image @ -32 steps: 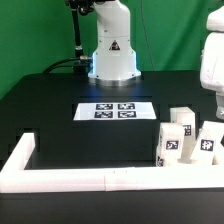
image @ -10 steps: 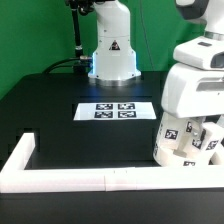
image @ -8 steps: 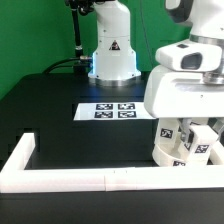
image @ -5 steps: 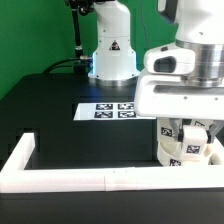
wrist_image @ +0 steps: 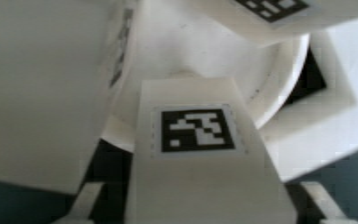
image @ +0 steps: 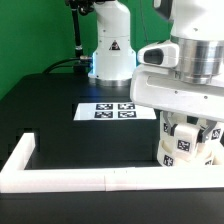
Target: Assemble stool
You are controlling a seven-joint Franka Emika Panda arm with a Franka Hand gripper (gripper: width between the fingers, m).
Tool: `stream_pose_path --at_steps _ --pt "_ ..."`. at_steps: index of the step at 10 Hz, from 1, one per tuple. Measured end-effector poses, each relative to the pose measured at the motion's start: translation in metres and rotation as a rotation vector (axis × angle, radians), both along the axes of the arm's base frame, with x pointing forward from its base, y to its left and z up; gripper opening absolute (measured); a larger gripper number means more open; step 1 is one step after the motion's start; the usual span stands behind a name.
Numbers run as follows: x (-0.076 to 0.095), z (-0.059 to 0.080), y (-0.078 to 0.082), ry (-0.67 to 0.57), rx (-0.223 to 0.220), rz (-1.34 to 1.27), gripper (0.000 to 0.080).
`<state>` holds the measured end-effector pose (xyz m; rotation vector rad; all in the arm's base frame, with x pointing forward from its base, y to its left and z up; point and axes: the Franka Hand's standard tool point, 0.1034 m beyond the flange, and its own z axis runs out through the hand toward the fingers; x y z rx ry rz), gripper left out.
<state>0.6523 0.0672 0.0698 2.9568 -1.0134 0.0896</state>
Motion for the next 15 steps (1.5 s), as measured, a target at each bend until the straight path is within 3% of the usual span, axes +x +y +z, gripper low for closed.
stream_pose_path --at_steps 3,7,8,9,11,14,15 --pt "-0.007 -0.005 -0.013 -0.042 0.052 -0.328 0.0340" --pt "-0.014 -0.005 -0.018 -0.032 0.066 -0.511 0.0340" --pt "-0.014 -0.005 -0.018 -0.032 0.066 -0.510 0.0404" --pt "-0.014 -0.005 -0.018 -0.031 0.065 -0.508 0.0404" --pt "-0.013 -0.003 -0.017 -0.034 0.067 -0.506 0.0626" --pt "-0.002 0.059 -0.009 -0.078 0.130 -0.480 0.0648" --pt "-0.002 0.070 -0.008 -0.068 0.139 -0.480 0.0648"
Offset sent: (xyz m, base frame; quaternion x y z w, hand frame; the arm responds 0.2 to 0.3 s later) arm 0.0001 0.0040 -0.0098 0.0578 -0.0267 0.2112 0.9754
